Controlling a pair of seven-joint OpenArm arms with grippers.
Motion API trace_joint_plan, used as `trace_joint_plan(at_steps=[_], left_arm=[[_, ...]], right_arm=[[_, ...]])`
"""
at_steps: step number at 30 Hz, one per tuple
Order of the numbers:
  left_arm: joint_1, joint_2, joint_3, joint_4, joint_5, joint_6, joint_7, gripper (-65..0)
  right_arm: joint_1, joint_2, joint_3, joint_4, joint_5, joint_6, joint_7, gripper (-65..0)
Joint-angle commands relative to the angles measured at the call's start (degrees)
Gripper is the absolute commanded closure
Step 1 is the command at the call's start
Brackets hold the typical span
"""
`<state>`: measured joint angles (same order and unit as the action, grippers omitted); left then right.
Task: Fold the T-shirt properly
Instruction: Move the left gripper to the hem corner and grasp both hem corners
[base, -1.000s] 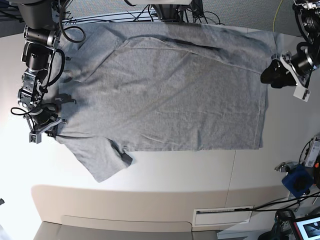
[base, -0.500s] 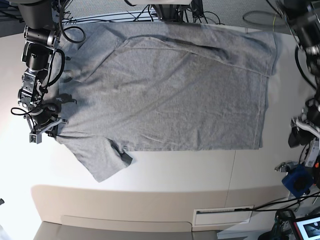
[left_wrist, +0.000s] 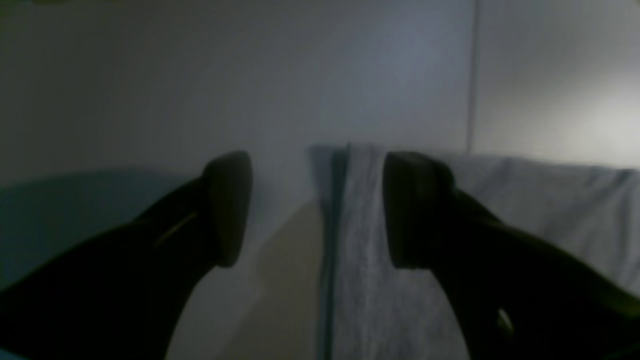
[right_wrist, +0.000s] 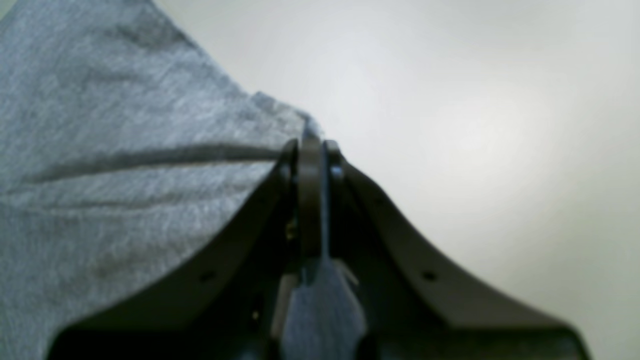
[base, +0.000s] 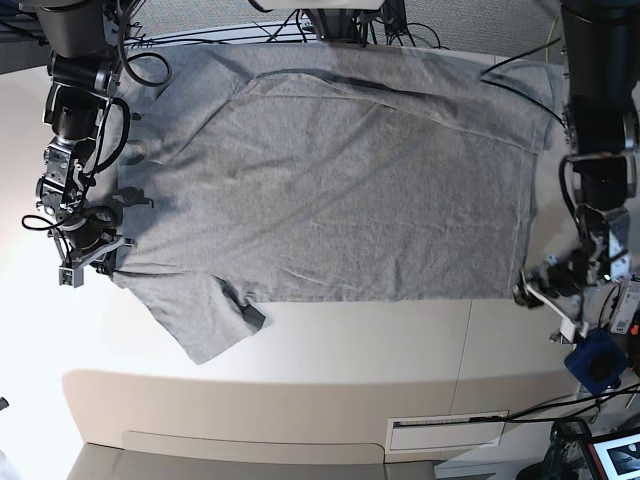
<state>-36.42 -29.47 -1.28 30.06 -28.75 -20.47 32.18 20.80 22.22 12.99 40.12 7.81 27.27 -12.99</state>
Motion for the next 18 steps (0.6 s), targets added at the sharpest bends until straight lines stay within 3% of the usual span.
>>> trace_joint_plan(at_steps=[1, 5, 12, 18], left_arm=[[-0.46, -1.14, -0.2, 0.66, -0.13, 0.63, -1.27, -41.5], [3.21, -1.16, -0.2, 0.68, -0.94, 0.48, -2.62, -41.5], [4.83, -0.7, -0.42, 0.74, -9.22, -10.19, -0.81, -41.5], [3.67, 0.68, -0.39, 0.85, -10.29, -12.44, 0.37, -41.4]], right_arm=[[0.28, 0.48, -0.15, -0.04, -1.42, 0.37, -3.1, 0.0], [0.31, 0.48, -0.15, -0.04, -1.42, 0.37, -2.95, 0.0], [0.28, 0.48, -0.15, -0.04, -1.42, 0.37, -2.91, 0.0], [0.28, 0.48, -0.15, -0.04, -1.44, 0.39, -3.02, 0.0]])
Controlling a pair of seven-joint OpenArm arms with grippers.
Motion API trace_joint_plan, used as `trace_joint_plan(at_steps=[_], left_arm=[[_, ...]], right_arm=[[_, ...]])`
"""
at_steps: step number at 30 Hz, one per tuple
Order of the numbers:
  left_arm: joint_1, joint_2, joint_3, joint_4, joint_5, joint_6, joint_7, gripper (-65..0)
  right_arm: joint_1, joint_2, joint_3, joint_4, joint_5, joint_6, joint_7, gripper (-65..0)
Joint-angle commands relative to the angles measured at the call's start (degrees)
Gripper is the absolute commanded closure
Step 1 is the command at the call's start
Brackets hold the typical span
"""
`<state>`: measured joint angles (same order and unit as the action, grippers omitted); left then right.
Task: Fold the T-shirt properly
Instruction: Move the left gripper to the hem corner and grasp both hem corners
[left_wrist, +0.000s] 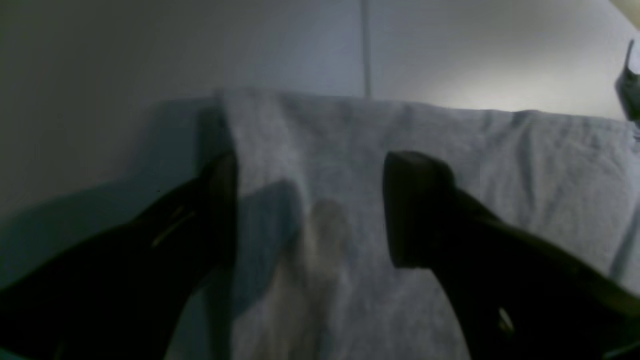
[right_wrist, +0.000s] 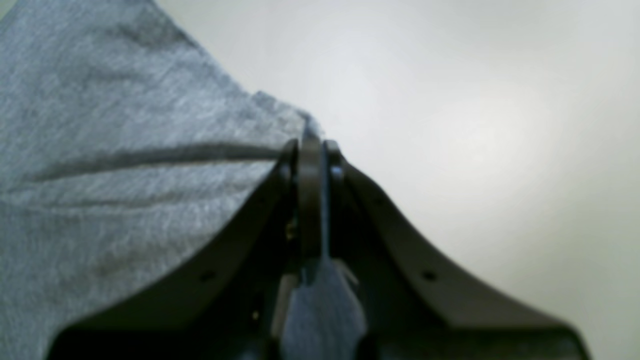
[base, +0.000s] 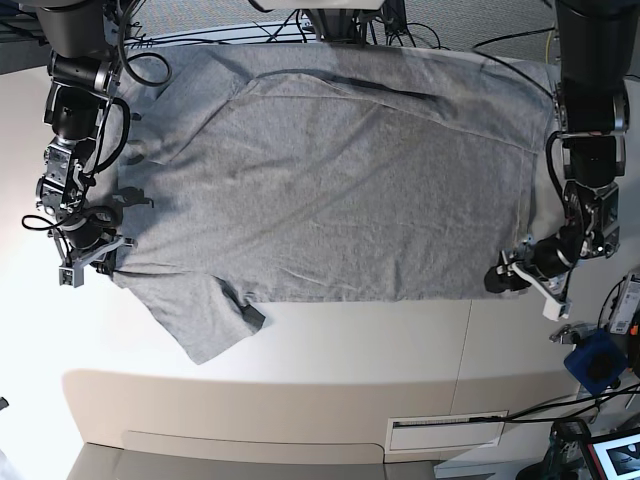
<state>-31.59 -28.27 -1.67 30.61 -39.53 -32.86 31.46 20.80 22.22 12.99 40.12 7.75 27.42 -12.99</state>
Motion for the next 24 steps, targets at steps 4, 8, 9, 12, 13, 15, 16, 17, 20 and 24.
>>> trace_joint_plan(at_steps=[4, 8, 9, 12, 13, 15, 16, 17, 20, 24], left_arm=[[-2.08, -0.37, -0.02, 0.31, 0.46, -0.02, 1.03, -38.0], [-2.89, -0.66, -0.02, 0.59, 0.0, -0.02, 0.17, -23.3], [-2.86, -0.68, -0.02, 1.05, -0.39, -0.02, 0.13, -19.1], [-2.84, -0.61, -0.02, 2.23, -0.37, -0.04, 0.2, -4.6], [-2.86, -0.66, -0.02, 2.49, -0.37, -0.04, 0.2, 0.0], [-2.82, -0.68, -0.02, 2.97, -0.37, -0.04, 0.2, 0.0], [-2.82, -0.68, -0.02, 3.06, -0.37, -0.07, 0.15, 0.0], [-2.84, -0.7, -0.02, 3.06, -0.37, -0.09, 0.15, 0.0], [-2.84, -1.16, -0.02, 3.06, -0.42, -2.95, 0.07, 0.0], [-2.64, -2.29, -0.02, 3.06, -4.7, -6.38, 1.81, 0.0]], right_arm=[[0.2, 0.48, -0.15, -0.04, -1.38, 0.24, -3.04, 0.0], [0.15, 0.48, -0.15, -0.04, -1.36, 0.22, -3.04, 0.0], [0.15, 0.48, -0.15, -0.04, -1.38, 0.22, -3.04, 0.0], [0.15, 0.46, -0.15, -0.04, -1.36, 0.22, -2.97, 0.0], [0.15, 0.46, -0.15, -0.04, -1.36, 0.22, -2.86, 0.0], [0.17, 0.46, -0.15, -0.04, -1.38, 0.22, -2.8, 0.0], [0.22, 0.48, -0.13, 0.0, -1.38, 0.22, -2.73, 0.0], [0.31, 0.5, -0.13, 0.17, -1.38, 0.22, -2.75, 0.0], [0.31, 0.5, -0.13, 2.49, -1.42, 0.22, -3.06, 0.0], [0.28, 0.48, -0.13, 7.87, -1.38, 0.44, -6.86, 0.0]])
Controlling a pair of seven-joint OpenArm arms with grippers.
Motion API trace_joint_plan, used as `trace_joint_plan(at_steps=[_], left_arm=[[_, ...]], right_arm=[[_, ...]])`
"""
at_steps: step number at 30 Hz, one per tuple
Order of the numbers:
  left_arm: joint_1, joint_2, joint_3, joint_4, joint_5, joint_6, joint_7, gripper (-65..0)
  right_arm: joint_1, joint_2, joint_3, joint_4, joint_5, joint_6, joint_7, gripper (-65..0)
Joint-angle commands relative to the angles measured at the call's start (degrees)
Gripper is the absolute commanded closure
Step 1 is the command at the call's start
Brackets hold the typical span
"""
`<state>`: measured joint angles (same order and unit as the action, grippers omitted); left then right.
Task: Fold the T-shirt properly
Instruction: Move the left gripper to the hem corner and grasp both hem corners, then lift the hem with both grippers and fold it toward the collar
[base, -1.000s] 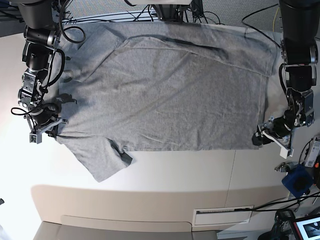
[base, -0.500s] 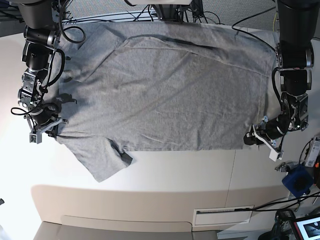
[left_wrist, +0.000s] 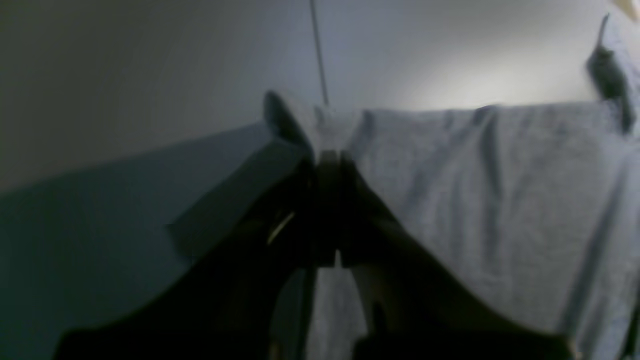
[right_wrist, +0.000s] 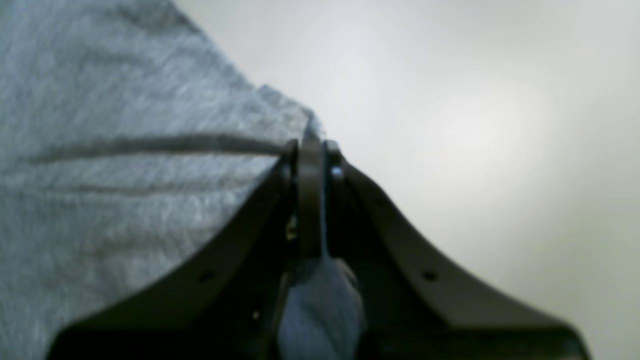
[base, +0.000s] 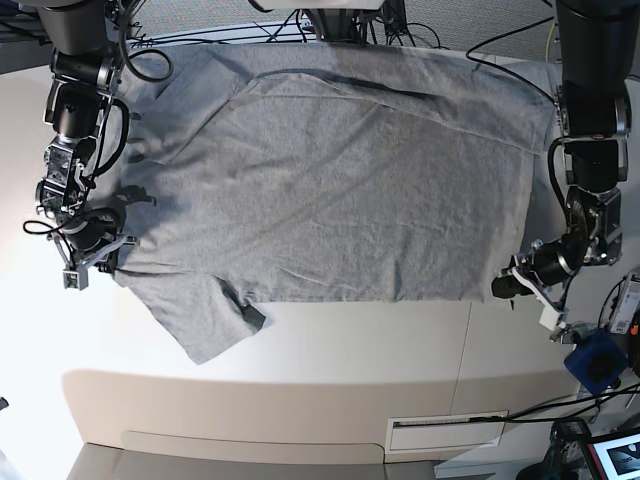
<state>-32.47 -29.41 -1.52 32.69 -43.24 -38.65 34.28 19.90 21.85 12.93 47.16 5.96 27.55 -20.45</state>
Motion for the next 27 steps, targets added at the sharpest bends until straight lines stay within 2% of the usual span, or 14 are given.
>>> trace_joint_plan(at_steps=[1, 7, 10, 15, 19, 22, 27], left_arm=[[-1.68, -1.46, -0.17, 1.01, -2.43, -1.35, 0.02, 0.0], [-0.52, -3.17, -0.17, 2.54, -11.06, -1.35, 7.54, 0.0], [1.53, -4.28, -0.83, 5.84, -13.92, -1.35, 11.37, 0.0], [7.13, -5.42, -6.75, 13.68, -16.09, -1.35, 16.46, 0.0], [12.28, -6.03, -13.29, 18.6, -21.49, -1.35, 21.73, 0.0], [15.91, -6.56, -17.64, 21.24, -25.16, -1.35, 25.24, 0.0], [21.11, -8.44, -21.31, 23.91, -30.64, -1.35, 29.18, 0.0]], right_arm=[[1.18, 0.85, -0.07, 2.12, 0.42, 0.68, -0.68, 0.0], [0.98, 0.87, -0.07, 7.69, 0.46, 3.87, -6.01, 0.0], [0.04, 0.9, -0.07, 11.06, 0.66, 4.44, -8.92, 0.0], [-3.96, 0.9, 1.42, 19.43, 0.66, 4.44, -12.24, 0.0], [-8.41, 0.9, 4.46, 25.64, 0.79, 4.5, -15.04, 0.0], [-11.76, 0.92, 8.07, 28.98, 3.48, 5.07, -16.09, 0.0], [-16.09, 0.9, 15.82, 32.48, 11.78, 9.31, -20.35, 0.0]])
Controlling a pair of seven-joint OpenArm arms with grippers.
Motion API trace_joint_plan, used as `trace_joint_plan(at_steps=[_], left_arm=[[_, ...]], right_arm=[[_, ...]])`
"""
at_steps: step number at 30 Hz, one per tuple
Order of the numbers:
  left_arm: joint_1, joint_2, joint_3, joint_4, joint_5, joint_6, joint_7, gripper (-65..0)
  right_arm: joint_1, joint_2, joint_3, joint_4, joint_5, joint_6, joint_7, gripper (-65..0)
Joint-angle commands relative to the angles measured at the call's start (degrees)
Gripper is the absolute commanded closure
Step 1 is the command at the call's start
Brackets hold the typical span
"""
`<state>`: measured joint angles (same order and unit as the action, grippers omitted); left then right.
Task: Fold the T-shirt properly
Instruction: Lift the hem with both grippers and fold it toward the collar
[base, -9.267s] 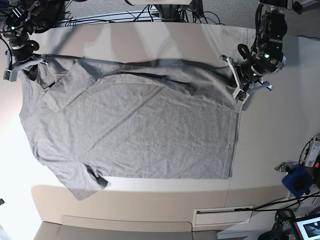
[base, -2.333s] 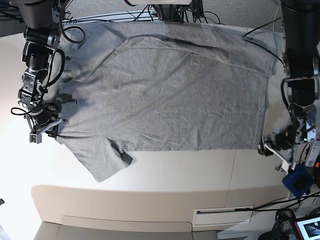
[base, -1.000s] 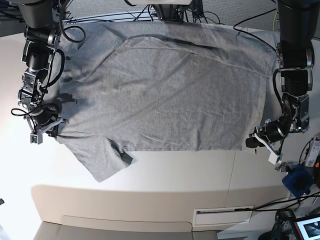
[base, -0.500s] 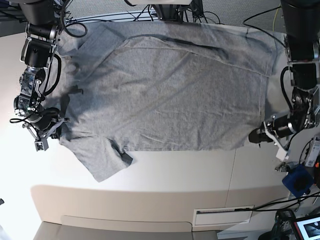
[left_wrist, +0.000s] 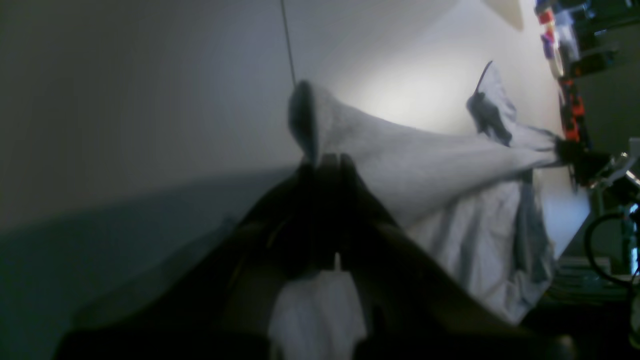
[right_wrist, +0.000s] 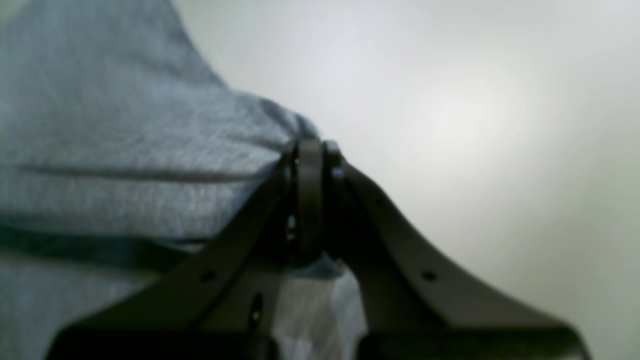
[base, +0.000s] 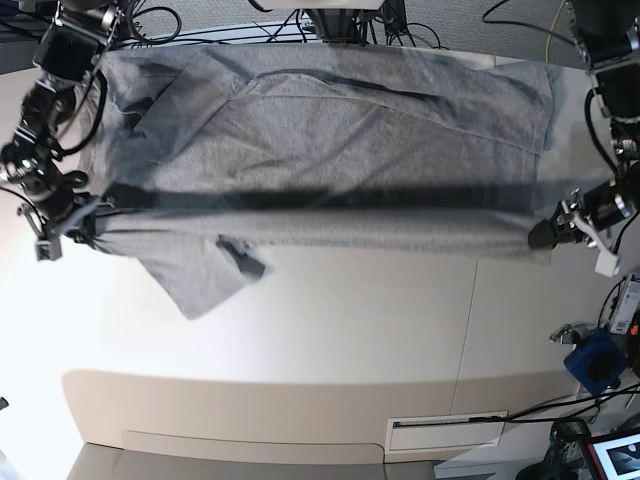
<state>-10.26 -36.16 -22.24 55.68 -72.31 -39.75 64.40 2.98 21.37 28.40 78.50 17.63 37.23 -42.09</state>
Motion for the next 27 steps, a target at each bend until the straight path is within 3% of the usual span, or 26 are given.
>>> trace_joint_plan(at_steps=[1, 6, 10, 27], left_arm=[[-0.31, -2.16, -0.72, 1.11, -2.54, -0.25, -0.09, 0.0], [2.51, -3.52, -0.83, 1.2, -6.45, -0.25, 7.15, 0.0], [4.79, -3.54, -0.83, 1.2, -8.5, -0.25, 9.22, 0.0], [9.46, -3.54, -0.83, 1.18, -8.28, -0.25, 11.04, 0.0]], right_arm=[[0.09, 1.36, 1.92, 1.79, 2.51, 0.2, -0.37, 0.0], [-4.28, 1.33, 8.63, 4.46, 13.97, 1.14, -9.18, 0.0], [-7.93, 1.33, 11.98, 4.81, 20.28, 1.14, -14.14, 0.0], [-14.78, 0.76, 12.92, 4.74, 20.72, 1.09, -15.3, 0.0]])
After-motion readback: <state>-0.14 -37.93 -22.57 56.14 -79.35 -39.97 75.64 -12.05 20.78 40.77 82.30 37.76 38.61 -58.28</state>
